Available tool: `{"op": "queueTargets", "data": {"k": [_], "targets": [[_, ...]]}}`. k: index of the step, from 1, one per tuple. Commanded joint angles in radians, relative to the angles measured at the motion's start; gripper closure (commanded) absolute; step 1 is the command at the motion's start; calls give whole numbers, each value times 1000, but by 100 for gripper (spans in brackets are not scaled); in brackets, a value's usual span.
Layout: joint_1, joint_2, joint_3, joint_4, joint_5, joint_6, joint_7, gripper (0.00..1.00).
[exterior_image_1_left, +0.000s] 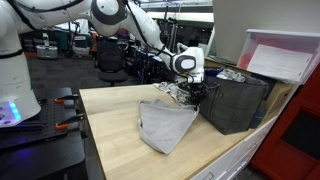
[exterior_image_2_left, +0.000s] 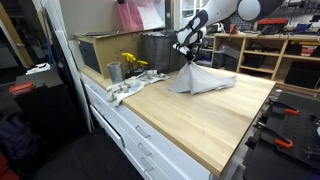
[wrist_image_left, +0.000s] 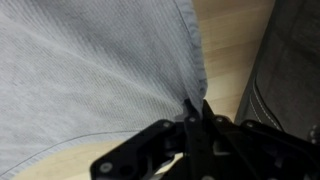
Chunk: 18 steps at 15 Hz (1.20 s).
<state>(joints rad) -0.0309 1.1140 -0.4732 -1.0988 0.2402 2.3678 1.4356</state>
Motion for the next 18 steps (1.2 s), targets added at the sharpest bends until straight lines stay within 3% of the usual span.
{"op": "queueTargets", "data": {"k": [1,3,11,15,18], "targets": [[28,6,-58,6,-12,5,91,68],[42,-4,-73,-18,-13,-2,93,61],[81,-41,-102,-95,-1,30,65,1],[68,-122,-47,-180,32,-12,-53,0],[39,-242,28,-344,93,-15,-244,0]]}}
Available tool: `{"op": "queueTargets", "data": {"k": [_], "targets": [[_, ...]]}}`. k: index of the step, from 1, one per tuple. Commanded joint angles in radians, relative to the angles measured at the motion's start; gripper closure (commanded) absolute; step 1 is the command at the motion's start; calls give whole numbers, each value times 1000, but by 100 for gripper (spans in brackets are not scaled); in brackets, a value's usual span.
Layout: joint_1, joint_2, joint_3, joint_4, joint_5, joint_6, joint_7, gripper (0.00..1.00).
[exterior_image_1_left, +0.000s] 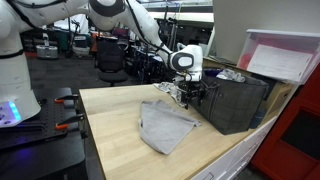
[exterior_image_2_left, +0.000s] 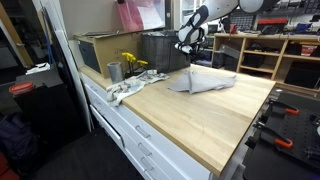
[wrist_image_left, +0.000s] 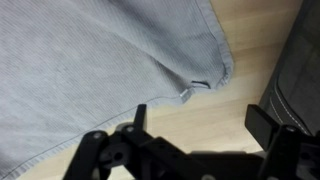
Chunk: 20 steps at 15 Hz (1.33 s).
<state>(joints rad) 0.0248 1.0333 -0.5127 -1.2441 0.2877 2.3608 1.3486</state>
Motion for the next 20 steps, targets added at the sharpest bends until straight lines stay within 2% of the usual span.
{"op": "queueTargets", "data": {"k": [1,5,7,10,15,17,20], "targets": [[-76,-215,156,-241,-21,-5,-171,0],[-180,-361,271,-431,-7,-19,-401,0],[-224,-433,296,-532,-4,-50,-526,0],[-260,-520,297,-669,-13,-109,-705,0],[-272,-593,284,-810,-19,-276,-927,0],[-268,-595,283,-828,-33,-368,-982,0],[-255,-579,277,-855,-42,-401,-997,0]]}}
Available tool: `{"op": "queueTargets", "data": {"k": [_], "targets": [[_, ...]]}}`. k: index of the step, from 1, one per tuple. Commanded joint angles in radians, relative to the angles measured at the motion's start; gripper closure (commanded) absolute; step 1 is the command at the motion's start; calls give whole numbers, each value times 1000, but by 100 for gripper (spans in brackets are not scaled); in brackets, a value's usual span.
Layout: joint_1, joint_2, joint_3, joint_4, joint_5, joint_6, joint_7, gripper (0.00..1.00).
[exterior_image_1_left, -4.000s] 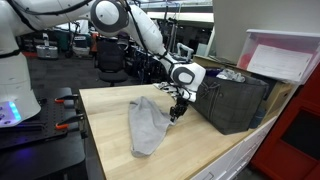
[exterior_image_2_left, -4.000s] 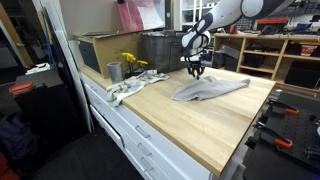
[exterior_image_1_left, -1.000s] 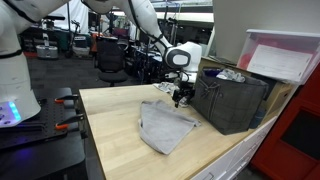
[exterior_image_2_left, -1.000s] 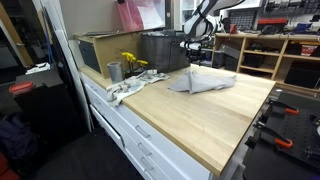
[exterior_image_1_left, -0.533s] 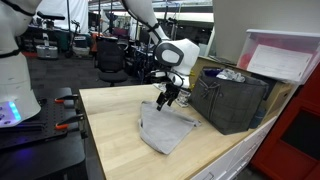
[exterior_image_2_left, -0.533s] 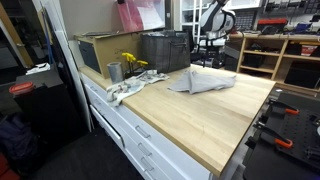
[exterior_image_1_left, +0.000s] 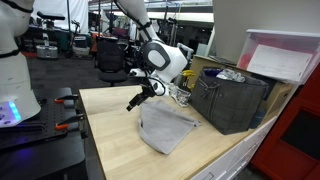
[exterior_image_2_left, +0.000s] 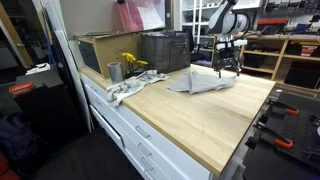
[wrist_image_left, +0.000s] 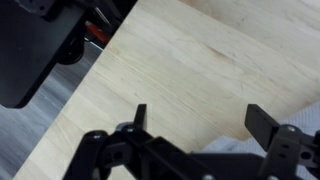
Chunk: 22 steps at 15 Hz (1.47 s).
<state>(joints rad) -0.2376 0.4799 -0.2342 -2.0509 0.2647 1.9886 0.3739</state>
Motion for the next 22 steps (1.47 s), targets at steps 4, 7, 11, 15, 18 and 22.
{"op": "queueTargets", "data": {"k": [4,7,11,15,18,22], "targets": [[26,28,-11,-48,0,42,69,0],[29,71,-14,-31,32,109,147,0],[43,115,-29,-19,26,200,235,0],[55,122,-34,-17,27,270,305,0],[73,122,-37,-13,16,314,361,0],[94,127,-39,-18,0,344,421,0]]}}
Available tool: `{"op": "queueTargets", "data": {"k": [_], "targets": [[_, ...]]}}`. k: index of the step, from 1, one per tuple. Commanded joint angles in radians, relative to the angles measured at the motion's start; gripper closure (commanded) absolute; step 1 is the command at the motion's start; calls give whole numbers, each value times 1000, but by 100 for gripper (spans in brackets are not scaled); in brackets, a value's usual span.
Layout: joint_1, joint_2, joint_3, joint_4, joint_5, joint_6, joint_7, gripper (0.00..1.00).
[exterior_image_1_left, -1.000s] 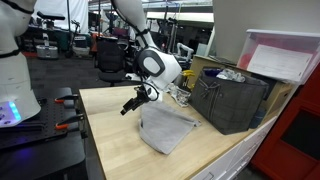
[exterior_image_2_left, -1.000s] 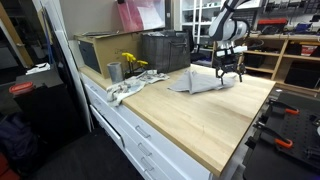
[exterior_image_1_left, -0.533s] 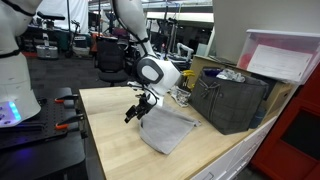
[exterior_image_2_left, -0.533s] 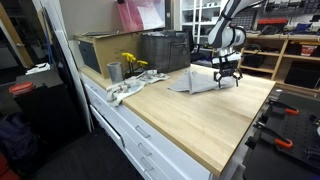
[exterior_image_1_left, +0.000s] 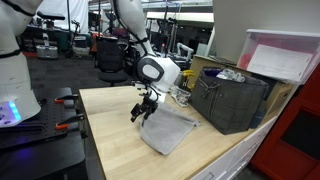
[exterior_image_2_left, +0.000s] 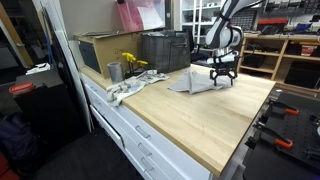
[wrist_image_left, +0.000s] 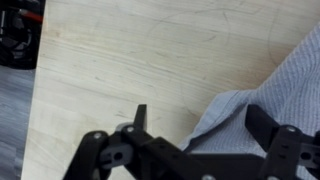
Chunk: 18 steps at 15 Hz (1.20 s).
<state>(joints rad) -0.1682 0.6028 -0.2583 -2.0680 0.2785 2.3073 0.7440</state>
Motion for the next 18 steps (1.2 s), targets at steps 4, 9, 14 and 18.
{"op": "queueTargets", "data": {"k": [4,9,14,18], "targets": [[41,13,-19,-9,-28,36,95,0],[45,5,-43,-29,-47,32,139,0],[45,-9,-73,-44,-57,0,196,25],[47,-5,-62,-47,-46,1,222,51]]}}
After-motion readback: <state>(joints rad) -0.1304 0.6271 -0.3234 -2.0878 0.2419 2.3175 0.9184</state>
